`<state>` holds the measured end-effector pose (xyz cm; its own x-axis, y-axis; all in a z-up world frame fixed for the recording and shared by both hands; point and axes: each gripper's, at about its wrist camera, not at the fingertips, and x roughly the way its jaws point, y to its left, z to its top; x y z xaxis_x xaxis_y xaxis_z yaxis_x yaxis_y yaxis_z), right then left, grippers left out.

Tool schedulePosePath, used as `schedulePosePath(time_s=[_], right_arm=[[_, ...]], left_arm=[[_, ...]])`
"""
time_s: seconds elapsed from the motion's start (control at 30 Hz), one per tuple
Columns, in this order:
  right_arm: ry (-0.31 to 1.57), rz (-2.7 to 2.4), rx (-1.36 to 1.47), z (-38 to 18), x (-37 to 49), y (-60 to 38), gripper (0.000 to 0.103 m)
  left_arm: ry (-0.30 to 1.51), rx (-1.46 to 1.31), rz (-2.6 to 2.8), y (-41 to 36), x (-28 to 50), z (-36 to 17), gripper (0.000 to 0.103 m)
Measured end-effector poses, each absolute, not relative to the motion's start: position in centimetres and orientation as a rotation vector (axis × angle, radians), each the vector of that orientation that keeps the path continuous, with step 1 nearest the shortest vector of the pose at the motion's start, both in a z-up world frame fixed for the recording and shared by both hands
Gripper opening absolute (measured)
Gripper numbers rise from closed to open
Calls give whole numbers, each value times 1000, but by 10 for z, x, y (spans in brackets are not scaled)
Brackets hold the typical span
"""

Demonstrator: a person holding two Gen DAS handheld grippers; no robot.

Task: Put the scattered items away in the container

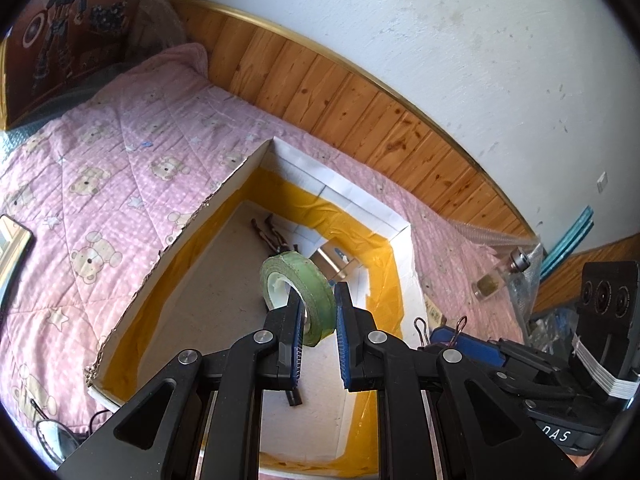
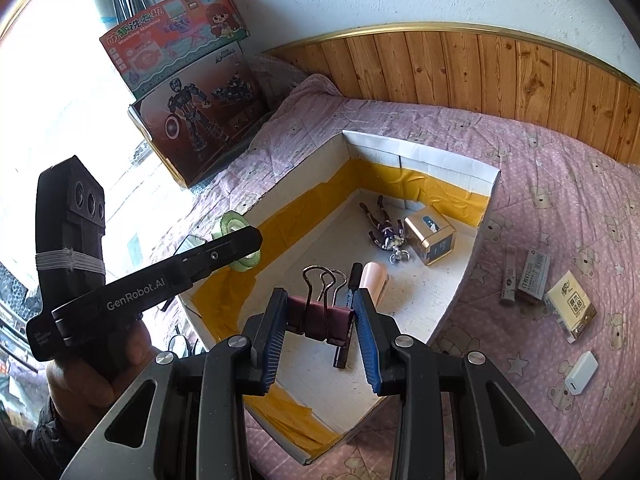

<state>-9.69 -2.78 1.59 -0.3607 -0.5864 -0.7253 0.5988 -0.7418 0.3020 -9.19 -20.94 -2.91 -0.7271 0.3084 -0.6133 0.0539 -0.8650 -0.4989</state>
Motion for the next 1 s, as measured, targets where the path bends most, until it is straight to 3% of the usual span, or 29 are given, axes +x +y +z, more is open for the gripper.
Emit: schedulePosePath(time_s=[1.0], right_arm=[[69, -2062, 1225, -13, -127, -64, 35]], left_arm=[[-788, -1320, 2648, -217, -108, -62, 15]])
